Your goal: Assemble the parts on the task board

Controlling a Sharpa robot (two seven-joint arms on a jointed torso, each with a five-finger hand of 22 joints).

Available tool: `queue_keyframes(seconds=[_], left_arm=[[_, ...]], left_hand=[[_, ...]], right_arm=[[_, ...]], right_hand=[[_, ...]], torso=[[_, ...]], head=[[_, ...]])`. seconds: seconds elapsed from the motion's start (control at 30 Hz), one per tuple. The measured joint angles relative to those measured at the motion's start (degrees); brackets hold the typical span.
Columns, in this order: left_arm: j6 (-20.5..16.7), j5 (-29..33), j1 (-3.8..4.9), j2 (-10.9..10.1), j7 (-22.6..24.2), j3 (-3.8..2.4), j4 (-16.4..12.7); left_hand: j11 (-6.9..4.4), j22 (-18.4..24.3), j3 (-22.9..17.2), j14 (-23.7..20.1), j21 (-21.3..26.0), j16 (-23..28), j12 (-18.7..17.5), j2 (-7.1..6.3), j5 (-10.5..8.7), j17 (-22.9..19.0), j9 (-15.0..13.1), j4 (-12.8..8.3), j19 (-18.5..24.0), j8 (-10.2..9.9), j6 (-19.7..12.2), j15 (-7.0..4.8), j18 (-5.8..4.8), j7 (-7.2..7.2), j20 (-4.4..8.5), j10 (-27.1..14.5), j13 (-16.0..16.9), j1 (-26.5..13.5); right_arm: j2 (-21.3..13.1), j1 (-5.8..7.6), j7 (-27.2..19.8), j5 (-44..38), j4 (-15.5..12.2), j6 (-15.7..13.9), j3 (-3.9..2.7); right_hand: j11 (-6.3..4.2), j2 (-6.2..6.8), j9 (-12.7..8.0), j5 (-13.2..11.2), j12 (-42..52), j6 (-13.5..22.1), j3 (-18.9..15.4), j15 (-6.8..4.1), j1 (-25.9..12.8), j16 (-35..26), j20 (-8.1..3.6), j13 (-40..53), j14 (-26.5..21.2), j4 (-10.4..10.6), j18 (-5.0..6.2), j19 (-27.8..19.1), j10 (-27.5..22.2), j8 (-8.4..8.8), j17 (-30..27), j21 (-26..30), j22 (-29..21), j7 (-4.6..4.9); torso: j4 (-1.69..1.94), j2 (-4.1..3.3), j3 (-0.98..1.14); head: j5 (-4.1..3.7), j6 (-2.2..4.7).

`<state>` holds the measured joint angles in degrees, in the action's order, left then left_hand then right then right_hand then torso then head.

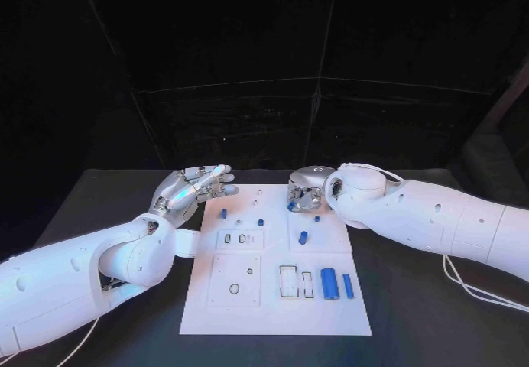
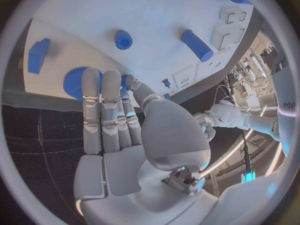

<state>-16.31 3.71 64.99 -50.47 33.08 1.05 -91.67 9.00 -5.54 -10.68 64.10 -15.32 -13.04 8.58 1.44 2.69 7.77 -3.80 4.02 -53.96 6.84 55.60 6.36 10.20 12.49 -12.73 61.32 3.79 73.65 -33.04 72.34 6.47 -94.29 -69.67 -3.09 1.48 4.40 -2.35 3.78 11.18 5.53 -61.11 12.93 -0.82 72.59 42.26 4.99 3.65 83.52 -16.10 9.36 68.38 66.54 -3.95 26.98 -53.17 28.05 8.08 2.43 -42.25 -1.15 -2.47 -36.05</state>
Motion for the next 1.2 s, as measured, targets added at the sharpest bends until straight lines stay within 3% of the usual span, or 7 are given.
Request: queue_keyframes(seconds=[0.53,0.87,1.2], left_arm=[[0.1,0.0,0.00,0.1,-0.3,0.00,0.2],[0.3,0.3,0.02,0.0,-0.6,0.00,0.1],[0.6,0.7,0.02,0.0,-0.7,0.00,-0.3]], left_hand=[[0.00,0.1,0.0,0.0,0.0,0.0,0.0,-0.23,0.00,0.1,0.0,0.0,0.0,0.0,0.0,0.00,0.00,0.00,0.00,0.0,0.0,-0.2],[0.00,0.2,0.0,0.0,0.4,0.2,-0.4,0.06,0.00,0.1,0.0,0.0,-0.2,-0.2,0.0,0.00,-0.01,0.00,-0.20,0.0,0.0,-0.5],[0.20,0.2,0.0,0.0,0.4,0.2,-0.4,-0.13,0.00,0.1,0.0,0.0,-0.2,-0.2,0.0,0.00,-0.01,0.00,-0.20,0.2,0.0,-0.7]], right_arm=[[0.2,0.10,-0.8,0.5,0.2,-0.4,-0.05],[-0.4,0.00,-2.1,1.7,-1.5,-7.6,-0.01],[2.9,0.03,-2.2,2.8,2.3,-12.8,-0.04]], right_hand=[[-0.40,0.16,0.0,-0.1,0.0,-2.1,4.5,-0.23,-1.7,6.9,-0.27,0.0,0.2,0.8,0.00,1.4,1.7,0.37,6.2,-6.7,8.2,-0.21],[-0.51,0.78,0.0,-0.8,0.3,-3.3,7.6,-0.22,-2.3,10.0,-0.29,0.0,0.2,1.6,0.00,1.8,2.6,-0.03,9.0,-9.5,11.6,-0.02],[-0.51,1.46,0.2,-2.6,0.3,-3.3,8.8,-0.22,-3.0,11.7,-0.29,0.0,0.2,2.8,0.00,1.8,2.6,-0.02,10.3,-10.7,13.0,0.03]], torso=[[0.12,-0.35,-0.03],[0.15,-0.43,-0.13],[0.34,-0.65,-0.09]], head=[[-0.20,-0.02],[-0.21,0.62],[0.15,1.20]])
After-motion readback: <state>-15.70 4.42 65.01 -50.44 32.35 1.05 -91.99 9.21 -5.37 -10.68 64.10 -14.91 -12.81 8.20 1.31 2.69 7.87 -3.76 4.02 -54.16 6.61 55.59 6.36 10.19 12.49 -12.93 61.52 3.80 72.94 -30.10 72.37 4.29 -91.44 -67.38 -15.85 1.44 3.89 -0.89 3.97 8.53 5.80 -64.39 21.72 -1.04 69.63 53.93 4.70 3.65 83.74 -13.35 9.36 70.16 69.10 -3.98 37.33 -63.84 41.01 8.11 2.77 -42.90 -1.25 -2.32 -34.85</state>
